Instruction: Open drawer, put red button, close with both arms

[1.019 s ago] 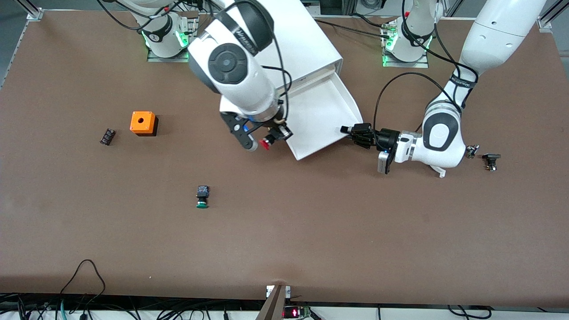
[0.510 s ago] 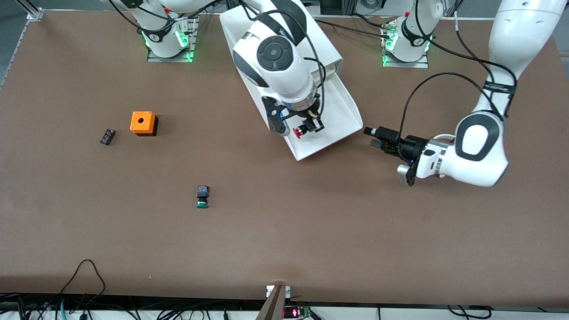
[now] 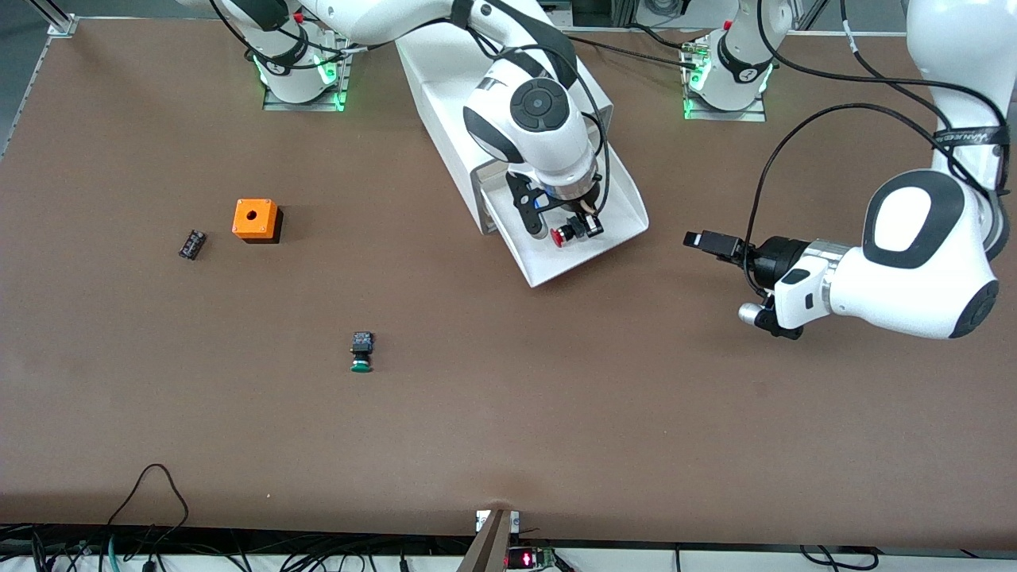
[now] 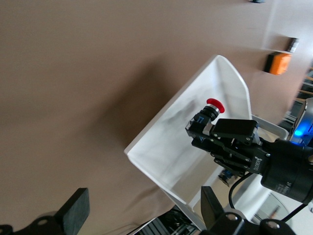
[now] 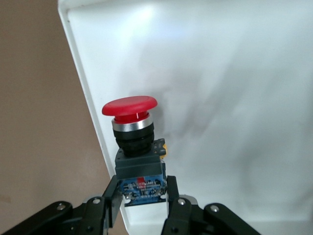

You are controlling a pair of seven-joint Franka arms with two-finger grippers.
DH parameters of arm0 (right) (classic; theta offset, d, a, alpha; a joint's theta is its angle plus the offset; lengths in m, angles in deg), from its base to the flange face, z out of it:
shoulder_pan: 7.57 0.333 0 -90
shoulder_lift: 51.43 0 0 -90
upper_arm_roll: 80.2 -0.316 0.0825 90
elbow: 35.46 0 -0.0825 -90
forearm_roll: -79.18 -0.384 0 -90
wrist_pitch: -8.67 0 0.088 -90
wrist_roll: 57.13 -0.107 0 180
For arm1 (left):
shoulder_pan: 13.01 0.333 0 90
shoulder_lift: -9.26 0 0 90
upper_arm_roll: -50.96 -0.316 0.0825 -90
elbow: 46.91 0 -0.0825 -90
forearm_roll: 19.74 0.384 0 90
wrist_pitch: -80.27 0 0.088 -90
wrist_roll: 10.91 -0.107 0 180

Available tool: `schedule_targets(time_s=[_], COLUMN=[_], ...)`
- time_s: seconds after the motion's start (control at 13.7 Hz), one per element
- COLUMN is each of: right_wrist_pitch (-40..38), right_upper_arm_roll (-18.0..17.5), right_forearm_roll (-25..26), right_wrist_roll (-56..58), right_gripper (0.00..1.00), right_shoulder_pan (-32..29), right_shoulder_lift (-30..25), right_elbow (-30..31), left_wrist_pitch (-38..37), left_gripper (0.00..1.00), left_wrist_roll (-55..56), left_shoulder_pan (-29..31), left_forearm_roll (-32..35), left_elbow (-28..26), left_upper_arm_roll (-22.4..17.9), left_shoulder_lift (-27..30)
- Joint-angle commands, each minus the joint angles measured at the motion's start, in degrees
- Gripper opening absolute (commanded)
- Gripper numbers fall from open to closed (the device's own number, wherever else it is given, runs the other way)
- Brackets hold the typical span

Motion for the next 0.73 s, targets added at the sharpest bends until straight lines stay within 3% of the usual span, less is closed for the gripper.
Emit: schedule_targets(time_s=[0.0,0.15,0.22,0.29,0.36,0.66], right_wrist_pitch=[1.49,1.49,1.49,1.32,0.79,-1.58], right_upper_arm_roll=[0.56,0.56,0.56,0.56,0.73,0.65], right_forearm_roll=[1.67,1.49,1.4,1.49,1.58,1.58], right_wrist_roll=[-2.81,-2.73,-2.81,-2.81,-2.47,-1.5], right_gripper=[0.0,0.04,0.36,0.96,1.0,1.0], right_shoulder_pan=[0.94,0.59,0.41,0.32,0.23,-2.92], right_shoulder_lift=[1.37,1.37,1.28,1.11,0.84,-1.61], right_elbow=[-0.32,-0.4,-0.41,-0.67,-0.93,-1.37], left_wrist_pitch=[-2.49,-2.49,-2.49,-2.49,-2.67,1.27], left_gripper=[1.0,1.0,1.0,1.0,1.0,1.0], left_wrist_roll=[4.86,5.21,5.04,4.69,4.51,4.25], left_shoulder_pan=[-2.61,-4.36,-4.63,-5.5,-5.95,-7.27], left_forearm_roll=[9.79,17.26,21.13,23.78,26.59,31.8], left_elbow=[4.57,5.37,5.46,6.25,7.91,9.59], left_upper_arm_roll=[-0.11,-0.2,-0.11,-0.11,-0.11,-0.46], left_shoulder_lift=[1.37,2.52,3.13,3.57,3.66,3.22])
